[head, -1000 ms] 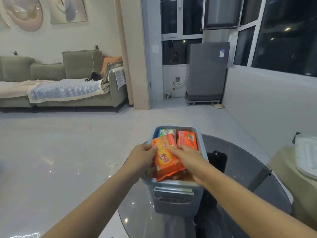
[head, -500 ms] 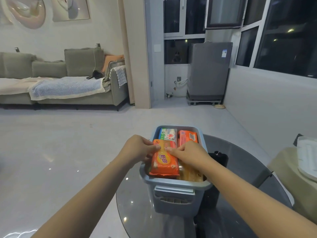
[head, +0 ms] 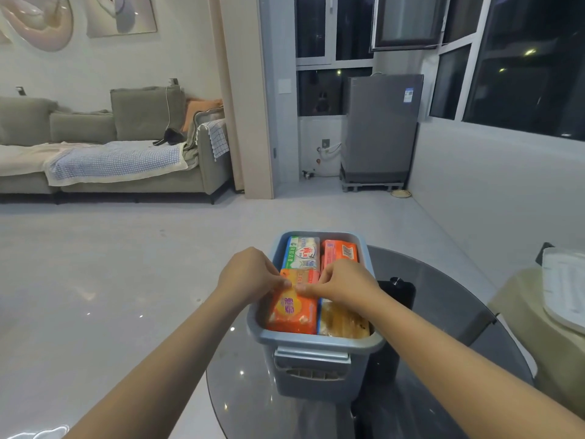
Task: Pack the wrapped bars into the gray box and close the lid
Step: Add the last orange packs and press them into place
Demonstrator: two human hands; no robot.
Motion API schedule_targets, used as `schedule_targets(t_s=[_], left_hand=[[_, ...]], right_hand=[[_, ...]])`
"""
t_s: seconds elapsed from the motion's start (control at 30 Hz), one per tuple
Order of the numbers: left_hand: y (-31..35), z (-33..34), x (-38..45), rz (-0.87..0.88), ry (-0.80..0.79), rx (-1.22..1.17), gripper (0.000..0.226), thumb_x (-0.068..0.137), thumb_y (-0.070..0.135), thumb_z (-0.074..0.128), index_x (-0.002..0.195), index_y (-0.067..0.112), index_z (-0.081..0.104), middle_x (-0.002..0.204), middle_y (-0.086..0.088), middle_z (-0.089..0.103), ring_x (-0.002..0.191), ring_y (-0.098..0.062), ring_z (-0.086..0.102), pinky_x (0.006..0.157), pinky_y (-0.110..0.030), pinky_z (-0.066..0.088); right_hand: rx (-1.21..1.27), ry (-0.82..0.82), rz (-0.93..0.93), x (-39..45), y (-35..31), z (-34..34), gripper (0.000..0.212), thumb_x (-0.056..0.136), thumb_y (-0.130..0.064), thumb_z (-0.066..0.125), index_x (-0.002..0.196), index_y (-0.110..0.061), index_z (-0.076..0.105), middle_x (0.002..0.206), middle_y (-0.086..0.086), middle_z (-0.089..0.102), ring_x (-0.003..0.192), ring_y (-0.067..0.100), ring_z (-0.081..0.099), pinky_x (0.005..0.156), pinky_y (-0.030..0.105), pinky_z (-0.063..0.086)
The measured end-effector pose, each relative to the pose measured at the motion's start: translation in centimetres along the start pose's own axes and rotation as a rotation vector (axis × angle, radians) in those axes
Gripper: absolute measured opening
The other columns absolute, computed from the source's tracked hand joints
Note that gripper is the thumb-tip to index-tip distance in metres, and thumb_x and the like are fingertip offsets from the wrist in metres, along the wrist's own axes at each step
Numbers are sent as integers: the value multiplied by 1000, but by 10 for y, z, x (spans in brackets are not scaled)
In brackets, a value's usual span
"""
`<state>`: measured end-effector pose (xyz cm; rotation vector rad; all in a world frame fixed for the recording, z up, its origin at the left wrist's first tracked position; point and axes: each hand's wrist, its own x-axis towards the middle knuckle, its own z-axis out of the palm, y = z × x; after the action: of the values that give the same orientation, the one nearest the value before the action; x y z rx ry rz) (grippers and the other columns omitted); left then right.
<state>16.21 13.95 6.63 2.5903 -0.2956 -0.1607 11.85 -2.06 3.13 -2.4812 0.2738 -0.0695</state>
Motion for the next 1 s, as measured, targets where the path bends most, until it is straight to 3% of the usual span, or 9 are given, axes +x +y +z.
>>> schedule_targets(t_s=[0.1, 0.27, 0.33, 0.43, 0.5, 0.63, 0.77, 0.87, 1.0], left_hand=[[-1, 4, 0, 14, 25, 18, 33, 81, 36, 71, 102, 12, 76, 92, -5, 75, 81, -16, 69, 66, -25, 52], [0, 7, 4, 8, 43, 82, 38, 80, 41, 70, 104, 12, 73, 95, -4, 74, 79, -16, 66, 62, -21, 48], [2, 9, 5, 14, 48, 140, 41, 78, 44, 71, 104, 13, 72, 95, -4, 73, 82, -16, 67, 67, -24, 51], [3, 12, 5, 47, 99, 192, 37, 76, 43, 73, 103, 18, 74, 95, -1, 74, 84, -16, 67, 64, -25, 47], [-1, 15, 5, 83, 114, 179, 35, 76, 40, 74, 105, 21, 73, 101, 0, 74, 88, -15, 66, 66, -23, 44], [-13, 22, 7, 112, 81, 41, 39, 75, 33, 77, 111, 23, 70, 117, -3, 65, 96, -14, 59, 74, -23, 46], [-23, 28, 12, 32, 79, -136, 41, 74, 29, 79, 112, 30, 64, 129, -5, 53, 116, -22, 53, 84, -29, 48], [-25, 32, 12, -3, 36, -320, 40, 78, 24, 76, 114, 31, 60, 136, -4, 53, 123, -24, 52, 83, -31, 50], [-26, 34, 8, -33, 33, -487, 39, 86, 21, 67, 123, 31, 57, 136, -7, 52, 113, -26, 58, 74, -28, 53]], right_hand=[[-99, -2, -27, 1, -2, 2, 42, 70, -60, 66, 85, -22, 56, 95, -3, 66, 85, 13, 63, 78, 30, 55], [-131, 4, -72, 5, -3, 0, 37, 79, -56, 60, 78, -20, 58, 84, -4, 63, 77, 11, 63, 74, 26, 53], [-152, 7, -70, 7, -4, 0, 37, 76, -54, 64, 80, -18, 58, 86, -3, 65, 78, 12, 63, 75, 28, 55], [-188, 46, -53, 8, -3, 2, 38, 71, -53, 69, 83, -20, 55, 95, -1, 67, 83, 14, 63, 78, 34, 56], [-156, 101, -70, 7, -1, 4, 32, 73, -51, 69, 83, -25, 53, 102, -4, 67, 84, 11, 60, 75, 30, 54], [-173, 150, -97, 6, 1, 9, 33, 77, -54, 64, 102, -34, 66, 115, -8, 64, 99, 12, 59, 82, 31, 50], [-217, 117, -106, 6, 1, 12, 31, 76, -55, 64, 97, -32, 72, 111, -9, 66, 98, 12, 59, 85, 34, 51], [-234, 123, -121, 7, 2, 13, 33, 76, -56, 63, 97, -33, 72, 110, -9, 66, 97, 12, 59, 83, 31, 51], [-214, 111, -126, 5, 3, 12, 33, 78, -56, 61, 101, -34, 70, 114, -9, 64, 101, 11, 57, 83, 32, 51]])
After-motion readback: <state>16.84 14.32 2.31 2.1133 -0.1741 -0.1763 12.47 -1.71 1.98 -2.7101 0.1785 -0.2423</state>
